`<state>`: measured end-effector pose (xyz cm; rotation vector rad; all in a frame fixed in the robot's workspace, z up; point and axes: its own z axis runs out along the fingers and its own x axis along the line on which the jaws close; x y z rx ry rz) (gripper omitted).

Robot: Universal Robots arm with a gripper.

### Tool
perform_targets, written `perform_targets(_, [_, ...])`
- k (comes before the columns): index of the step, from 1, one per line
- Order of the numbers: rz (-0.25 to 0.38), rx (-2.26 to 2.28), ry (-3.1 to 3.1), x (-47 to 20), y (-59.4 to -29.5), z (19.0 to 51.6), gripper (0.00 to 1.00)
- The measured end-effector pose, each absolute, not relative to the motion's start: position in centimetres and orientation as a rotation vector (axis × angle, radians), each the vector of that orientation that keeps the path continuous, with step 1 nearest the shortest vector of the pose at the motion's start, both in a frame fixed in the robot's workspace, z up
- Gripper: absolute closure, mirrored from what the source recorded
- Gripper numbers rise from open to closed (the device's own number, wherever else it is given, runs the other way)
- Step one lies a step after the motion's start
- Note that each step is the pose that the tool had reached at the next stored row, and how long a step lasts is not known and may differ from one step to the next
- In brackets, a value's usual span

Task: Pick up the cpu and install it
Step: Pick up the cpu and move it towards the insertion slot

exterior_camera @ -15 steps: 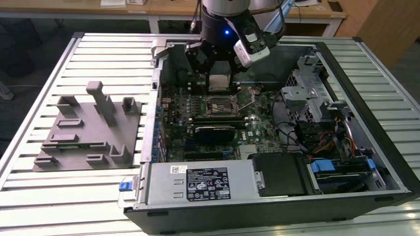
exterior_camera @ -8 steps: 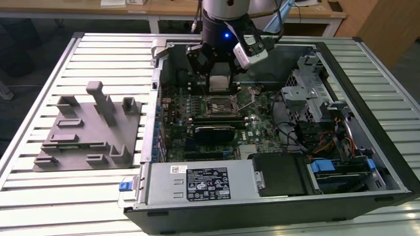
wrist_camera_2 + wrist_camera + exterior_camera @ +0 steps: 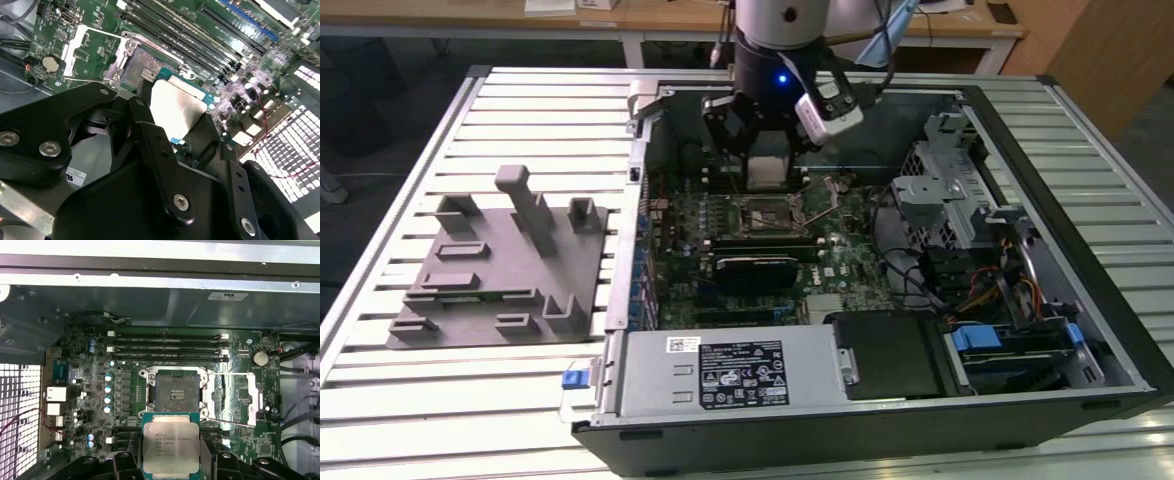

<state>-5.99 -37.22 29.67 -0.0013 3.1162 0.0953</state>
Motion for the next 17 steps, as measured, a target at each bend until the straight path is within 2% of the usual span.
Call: perform_targets(17, [0.095,-0.001,3.121,-4.8,-36.3,27.3,0.46])
